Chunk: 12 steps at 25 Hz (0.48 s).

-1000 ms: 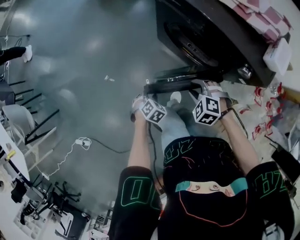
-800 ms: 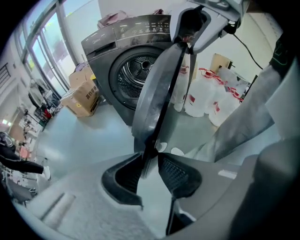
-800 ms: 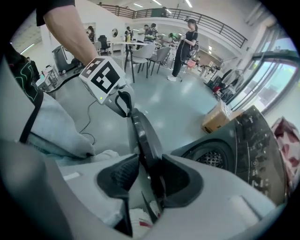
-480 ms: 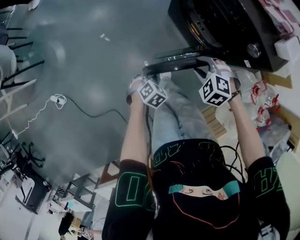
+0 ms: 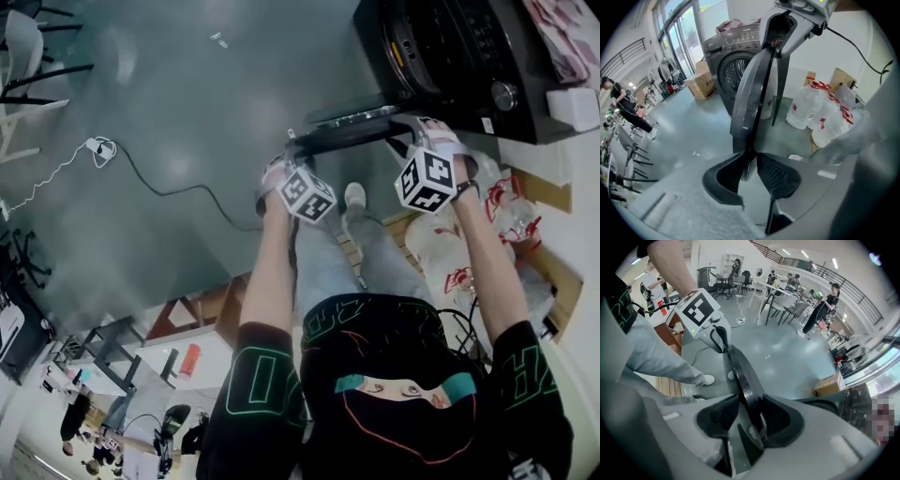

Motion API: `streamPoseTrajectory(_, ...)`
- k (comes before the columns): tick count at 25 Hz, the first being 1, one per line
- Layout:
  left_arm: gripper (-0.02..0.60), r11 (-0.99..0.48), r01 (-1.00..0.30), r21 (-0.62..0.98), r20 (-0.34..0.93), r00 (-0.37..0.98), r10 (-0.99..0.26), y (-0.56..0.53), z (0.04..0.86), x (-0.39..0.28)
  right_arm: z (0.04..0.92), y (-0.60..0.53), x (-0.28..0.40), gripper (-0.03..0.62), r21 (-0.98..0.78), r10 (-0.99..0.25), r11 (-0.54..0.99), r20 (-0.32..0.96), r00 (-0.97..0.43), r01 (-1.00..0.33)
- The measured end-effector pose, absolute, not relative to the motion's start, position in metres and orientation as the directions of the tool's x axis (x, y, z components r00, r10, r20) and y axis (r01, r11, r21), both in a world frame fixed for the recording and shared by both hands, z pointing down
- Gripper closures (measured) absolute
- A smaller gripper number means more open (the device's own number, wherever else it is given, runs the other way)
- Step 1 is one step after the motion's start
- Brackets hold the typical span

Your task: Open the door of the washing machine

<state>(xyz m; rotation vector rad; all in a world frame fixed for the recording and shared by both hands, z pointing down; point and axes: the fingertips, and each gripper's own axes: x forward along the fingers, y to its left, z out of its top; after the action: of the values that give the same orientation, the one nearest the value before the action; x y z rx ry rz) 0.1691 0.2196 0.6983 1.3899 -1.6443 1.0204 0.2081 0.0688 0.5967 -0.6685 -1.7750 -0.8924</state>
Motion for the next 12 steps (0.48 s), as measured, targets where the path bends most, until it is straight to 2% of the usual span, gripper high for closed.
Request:
streamPoseTrajectory(3,0.468,0.232,-0.96,-0.157,0.898,-0.236,-0.37,0.225,0.692,0.168,0.595,0.068,0.207,0.433,0.288,0.058,0.551,0.923,-0.38,0.783)
streamPoseTrajectory(5,0.482,0.34,-0.92,-0.196,0.88,-0.318,-0.353,0.232,0.674,0.162,0.586,0.067,0.203,0.394,0.321,0.077,0.567,0.896,-0.437,0.759)
streamPoseTrajectory(7,0.502,0.451,-0.864,-0.223,0.842,-0.404,-0.357,0.241,0.641,0.153,0.567,0.071,0.202,0.388,0.311,0.132,0.623,0.863,-0.488,0.718)
streamPoseTrajectory(12,0.569,0.786,-0.598,-0.157,0.642,-0.667,-0.379,0.262,0.507,0.127,0.486,0.08,0.188,0.408,0.124,0.294,0.847,0.701,-0.65,0.517)
